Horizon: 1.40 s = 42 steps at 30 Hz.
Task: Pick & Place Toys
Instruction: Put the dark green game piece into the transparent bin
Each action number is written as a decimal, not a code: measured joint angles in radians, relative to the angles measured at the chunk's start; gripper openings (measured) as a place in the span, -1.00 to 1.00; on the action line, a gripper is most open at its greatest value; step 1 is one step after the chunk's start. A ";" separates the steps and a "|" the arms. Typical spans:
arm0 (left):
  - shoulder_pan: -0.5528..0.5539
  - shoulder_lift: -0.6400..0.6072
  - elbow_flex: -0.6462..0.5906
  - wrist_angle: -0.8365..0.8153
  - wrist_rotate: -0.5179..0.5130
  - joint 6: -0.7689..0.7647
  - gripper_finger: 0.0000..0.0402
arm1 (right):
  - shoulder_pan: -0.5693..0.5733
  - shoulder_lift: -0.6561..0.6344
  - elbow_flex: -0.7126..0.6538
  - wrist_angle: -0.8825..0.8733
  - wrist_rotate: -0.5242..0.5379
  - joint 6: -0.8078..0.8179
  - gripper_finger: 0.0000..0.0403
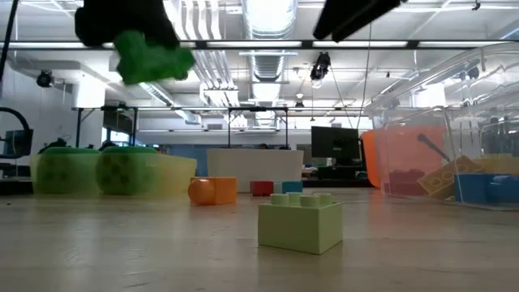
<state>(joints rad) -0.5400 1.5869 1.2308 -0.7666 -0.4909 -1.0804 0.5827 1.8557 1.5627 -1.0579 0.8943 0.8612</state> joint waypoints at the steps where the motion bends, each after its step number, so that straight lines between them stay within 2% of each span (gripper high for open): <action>1: 0.000 -0.027 -0.007 0.000 -0.013 0.009 -0.48 | 0.000 -0.006 0.000 0.020 0.001 -0.017 0.81; 9: 0.004 -0.231 -0.133 0.087 -0.122 0.127 -0.49 | -0.006 -0.076 -0.001 0.171 -0.034 -0.163 0.81; 15: 0.034 -0.342 -0.265 0.344 -0.135 0.335 -0.49 | -0.052 -0.110 -0.007 0.399 -0.186 -0.337 0.81; 22: 0.074 -0.444 -0.356 0.554 -0.092 0.563 -0.49 | -0.125 -0.114 -0.011 0.605 -0.314 -0.451 0.81; 27: 0.086 -0.492 -0.363 0.581 -0.086 0.686 -0.49 | -0.169 -0.114 -0.011 0.675 -0.367 -0.466 0.81; 34: 0.091 -0.512 -0.362 0.609 -0.081 0.776 -0.49 | -0.187 -0.114 -0.011 0.769 -0.425 -0.532 0.81; 38: 0.091 -0.517 -0.362 0.692 -0.003 0.838 -0.49 | -0.201 -0.114 -0.003 0.824 -0.441 -0.576 0.81; 42: 0.092 -0.529 -0.361 0.811 0.098 0.919 -0.49 | -0.222 -0.114 -0.003 0.907 -0.503 -0.609 0.81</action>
<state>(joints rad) -0.4480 1.0578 0.8695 0.0442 -0.3929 -0.1614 0.3606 1.7420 1.5593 -0.1508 0.3913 0.2522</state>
